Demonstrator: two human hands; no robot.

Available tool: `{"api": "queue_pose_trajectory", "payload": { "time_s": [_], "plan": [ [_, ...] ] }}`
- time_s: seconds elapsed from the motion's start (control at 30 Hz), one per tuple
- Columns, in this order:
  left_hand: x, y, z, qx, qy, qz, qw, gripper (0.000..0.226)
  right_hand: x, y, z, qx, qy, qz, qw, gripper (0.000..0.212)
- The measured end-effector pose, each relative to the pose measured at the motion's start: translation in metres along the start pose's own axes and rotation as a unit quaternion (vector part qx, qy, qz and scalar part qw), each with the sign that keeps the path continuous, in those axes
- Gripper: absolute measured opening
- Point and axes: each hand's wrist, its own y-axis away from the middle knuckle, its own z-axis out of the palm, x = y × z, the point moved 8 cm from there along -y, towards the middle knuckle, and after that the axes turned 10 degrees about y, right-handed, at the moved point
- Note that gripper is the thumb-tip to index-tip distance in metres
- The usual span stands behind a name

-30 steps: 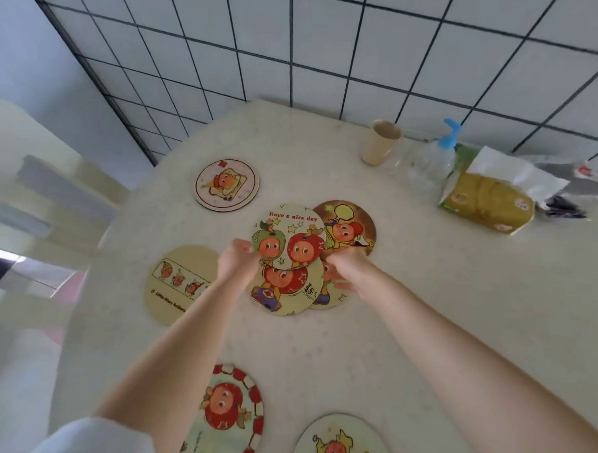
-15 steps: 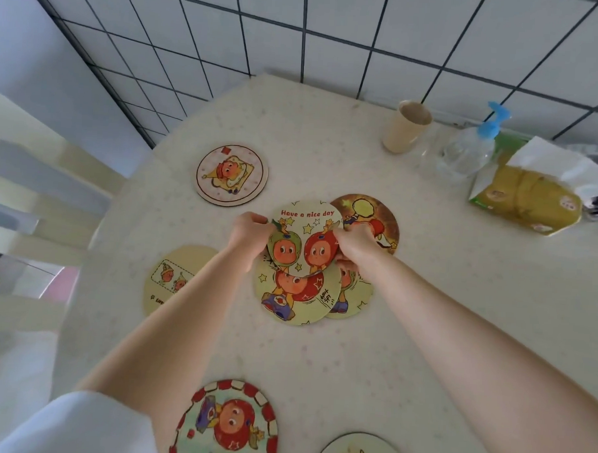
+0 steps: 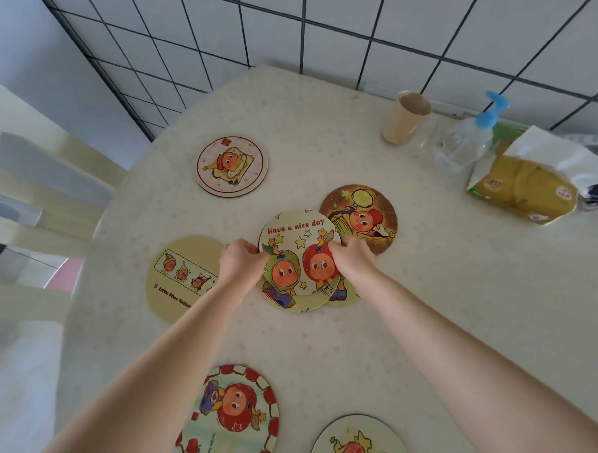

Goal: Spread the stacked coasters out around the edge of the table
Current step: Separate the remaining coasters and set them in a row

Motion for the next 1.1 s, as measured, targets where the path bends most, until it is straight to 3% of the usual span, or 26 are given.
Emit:
{"api": "queue_pose_trajectory", "payload": {
  "time_s": [0.1,0.27,0.4,0.53,0.77,1.1],
  "plan": [
    [-0.002,0.007,0.001,0.02,0.012,-0.001,1.0,0.004,0.0,0.001,-0.003,-0.002,0.006,-0.003,1.0,0.027],
    [-0.005,0.01,0.001,0.035,0.06,-0.044,0.997,0.028,0.002,0.004,0.0,-0.027,-0.058,0.01,0.998,0.012],
    [-0.008,0.015,0.002,0.009,0.142,-0.082,0.986,0.017,-0.001,0.011,-0.002,-0.028,-0.066,0.005,0.997,0.024],
    [-0.016,0.023,0.002,0.002,0.173,-0.086,0.981,0.022,0.003,0.018,-0.004,-0.033,-0.083,-0.006,0.996,0.02],
    [-0.034,0.054,0.013,-0.031,0.193,-0.085,0.977,0.006,0.029,0.04,-0.014,-0.055,-0.128,-0.037,0.989,0.013],
    [-0.1,0.185,0.078,-0.002,0.256,-0.098,0.962,0.013,0.133,0.104,-0.051,-0.067,-0.096,-0.061,0.991,0.015]
  ]
}}
